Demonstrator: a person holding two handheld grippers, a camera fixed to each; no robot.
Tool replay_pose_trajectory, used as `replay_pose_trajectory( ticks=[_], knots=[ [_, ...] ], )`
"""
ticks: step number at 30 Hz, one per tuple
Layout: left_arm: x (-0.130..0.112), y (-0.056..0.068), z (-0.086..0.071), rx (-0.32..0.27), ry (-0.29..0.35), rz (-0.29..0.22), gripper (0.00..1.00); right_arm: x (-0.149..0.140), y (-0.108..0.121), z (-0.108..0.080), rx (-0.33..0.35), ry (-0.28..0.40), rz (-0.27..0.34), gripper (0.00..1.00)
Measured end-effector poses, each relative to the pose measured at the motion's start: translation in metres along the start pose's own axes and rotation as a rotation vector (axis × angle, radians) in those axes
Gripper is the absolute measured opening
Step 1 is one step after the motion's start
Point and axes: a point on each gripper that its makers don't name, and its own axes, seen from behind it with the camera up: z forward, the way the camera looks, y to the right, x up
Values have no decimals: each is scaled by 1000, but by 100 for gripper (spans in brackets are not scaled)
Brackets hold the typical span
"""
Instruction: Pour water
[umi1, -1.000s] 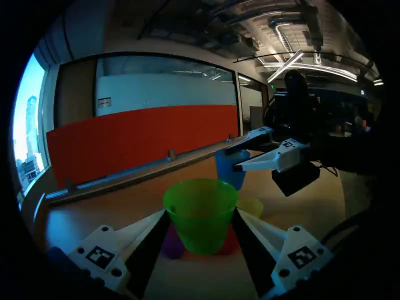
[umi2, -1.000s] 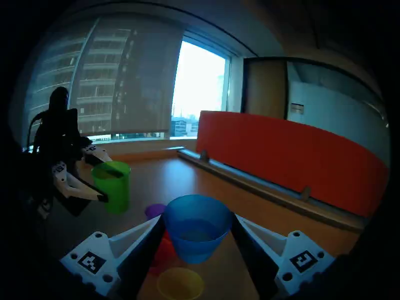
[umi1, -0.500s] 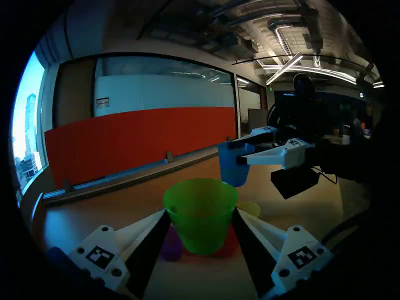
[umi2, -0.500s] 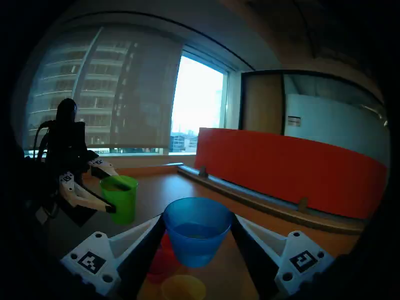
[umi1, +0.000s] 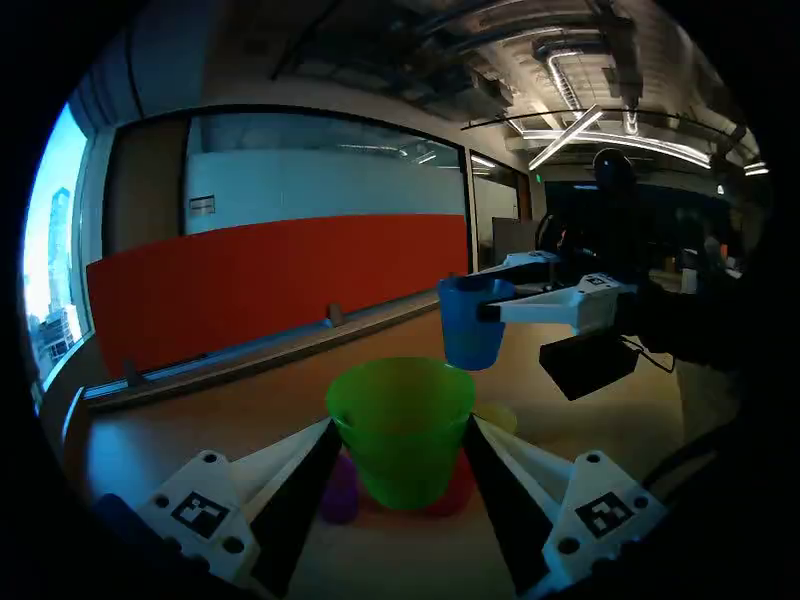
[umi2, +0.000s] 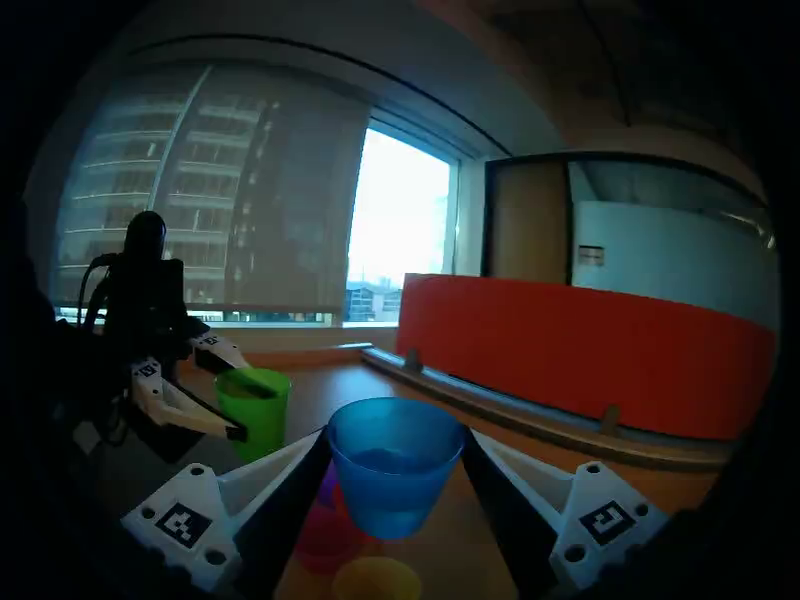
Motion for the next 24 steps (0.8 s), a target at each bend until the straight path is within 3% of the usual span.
replay_pose_trajectory(
  ticks=[11, 24],
  knots=[
    [0, 2, 2, -4, 1, 5, 83, 5, 2, -2, -6, 28, 11, 93],
    [-2, 4, 4, -12, 1, 0, 83, 7, 1, -1, 0, 14, -9, 92]
  ],
)
